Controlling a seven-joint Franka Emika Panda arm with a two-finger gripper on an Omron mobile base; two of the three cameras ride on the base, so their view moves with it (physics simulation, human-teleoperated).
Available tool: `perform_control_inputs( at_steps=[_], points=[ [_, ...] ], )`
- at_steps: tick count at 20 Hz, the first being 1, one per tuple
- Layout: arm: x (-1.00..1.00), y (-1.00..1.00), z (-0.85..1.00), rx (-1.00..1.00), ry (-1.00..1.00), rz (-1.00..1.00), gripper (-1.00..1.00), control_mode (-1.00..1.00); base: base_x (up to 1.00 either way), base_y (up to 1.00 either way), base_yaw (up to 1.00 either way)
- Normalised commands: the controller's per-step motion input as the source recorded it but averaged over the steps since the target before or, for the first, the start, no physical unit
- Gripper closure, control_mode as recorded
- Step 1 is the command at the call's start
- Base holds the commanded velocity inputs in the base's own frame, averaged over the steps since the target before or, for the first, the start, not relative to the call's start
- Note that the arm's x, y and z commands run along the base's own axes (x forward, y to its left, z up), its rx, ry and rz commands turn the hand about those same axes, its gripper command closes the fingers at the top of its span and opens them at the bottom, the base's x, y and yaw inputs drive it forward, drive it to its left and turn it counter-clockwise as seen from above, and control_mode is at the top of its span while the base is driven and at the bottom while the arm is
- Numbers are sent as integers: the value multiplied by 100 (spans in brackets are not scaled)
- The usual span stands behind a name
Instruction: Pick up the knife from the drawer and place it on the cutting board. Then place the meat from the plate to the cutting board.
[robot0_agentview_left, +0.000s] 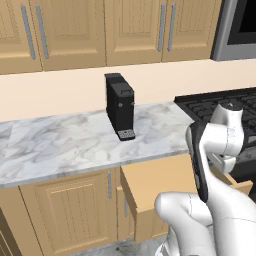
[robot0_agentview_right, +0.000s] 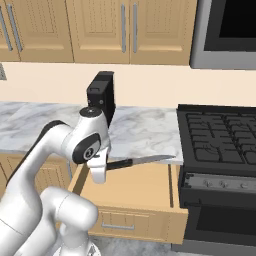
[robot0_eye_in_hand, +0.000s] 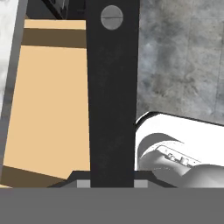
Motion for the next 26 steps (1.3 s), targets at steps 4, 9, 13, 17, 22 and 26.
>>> perform_control_inputs(
  at_steps=[4,9,13,17,22,26],
  points=[
    [-6,16,17,-10,6,1,100,-100,0,0,0],
    [-7,1,1,0,-6,0,100,-100,0,0,0],
    [0,0,0,0,0,0,100,100,-65,-5,0],
    [0,0,0,0,0,0,100,100,-64,5,4],
    [0,0,0,0,0,0,100,100,-49,4,12],
    [0,0,0,0,0,0,100,100,-44,1,20]
  ],
)
